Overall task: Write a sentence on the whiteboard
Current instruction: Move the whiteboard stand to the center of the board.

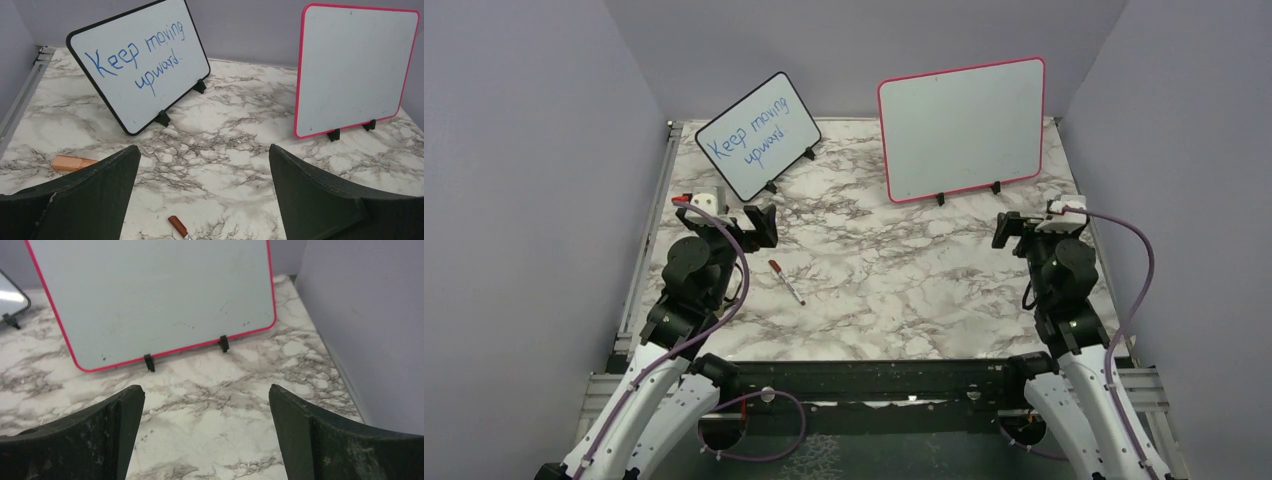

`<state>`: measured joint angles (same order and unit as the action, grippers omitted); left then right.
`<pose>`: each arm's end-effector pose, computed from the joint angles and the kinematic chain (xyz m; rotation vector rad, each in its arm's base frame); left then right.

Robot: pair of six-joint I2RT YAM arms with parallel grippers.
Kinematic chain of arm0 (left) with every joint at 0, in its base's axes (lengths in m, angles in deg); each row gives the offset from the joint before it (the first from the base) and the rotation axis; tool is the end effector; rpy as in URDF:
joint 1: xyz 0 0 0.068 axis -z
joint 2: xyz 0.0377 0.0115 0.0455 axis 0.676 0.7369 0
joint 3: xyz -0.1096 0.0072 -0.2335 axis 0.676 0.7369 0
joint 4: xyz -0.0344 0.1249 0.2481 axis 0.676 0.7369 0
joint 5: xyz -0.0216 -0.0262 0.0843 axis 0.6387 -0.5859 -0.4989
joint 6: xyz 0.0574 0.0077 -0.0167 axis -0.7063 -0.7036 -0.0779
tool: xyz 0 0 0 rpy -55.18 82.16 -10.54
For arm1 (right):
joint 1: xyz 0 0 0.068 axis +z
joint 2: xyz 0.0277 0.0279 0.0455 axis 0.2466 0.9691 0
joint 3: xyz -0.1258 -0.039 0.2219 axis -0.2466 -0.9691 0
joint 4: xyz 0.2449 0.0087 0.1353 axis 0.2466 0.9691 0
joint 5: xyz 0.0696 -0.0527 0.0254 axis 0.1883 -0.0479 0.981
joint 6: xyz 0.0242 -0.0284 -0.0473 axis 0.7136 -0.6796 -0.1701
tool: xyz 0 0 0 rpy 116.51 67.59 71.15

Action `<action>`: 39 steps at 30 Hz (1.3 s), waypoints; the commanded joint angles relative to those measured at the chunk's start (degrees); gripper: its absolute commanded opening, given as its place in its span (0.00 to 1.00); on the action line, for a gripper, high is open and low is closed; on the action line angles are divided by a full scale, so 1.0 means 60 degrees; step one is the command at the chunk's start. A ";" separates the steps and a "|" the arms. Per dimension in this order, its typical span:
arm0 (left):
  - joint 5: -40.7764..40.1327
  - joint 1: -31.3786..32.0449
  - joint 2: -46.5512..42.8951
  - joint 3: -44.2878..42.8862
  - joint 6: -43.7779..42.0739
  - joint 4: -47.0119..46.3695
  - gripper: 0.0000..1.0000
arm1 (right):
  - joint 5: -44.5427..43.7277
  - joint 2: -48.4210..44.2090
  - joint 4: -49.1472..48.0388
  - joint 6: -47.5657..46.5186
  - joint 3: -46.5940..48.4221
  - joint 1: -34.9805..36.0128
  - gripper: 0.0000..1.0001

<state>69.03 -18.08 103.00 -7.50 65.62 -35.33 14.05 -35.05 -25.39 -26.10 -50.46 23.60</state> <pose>0.1745 -0.0659 0.3348 -0.0473 1.5787 -0.2834 0.1798 0.0179 0.2962 0.0666 1.5906 -0.0842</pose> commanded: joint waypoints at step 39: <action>-0.0463 0.1401 0.0011 0.0231 -0.0492 -0.0294 0.99 | 0.3080 1.2759 -0.1329 0.0704 0.5708 0.0260 0.60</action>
<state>67.22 -9.87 102.91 -6.54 63.42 -35.41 31.10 38.98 -31.78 -22.27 -19.05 24.21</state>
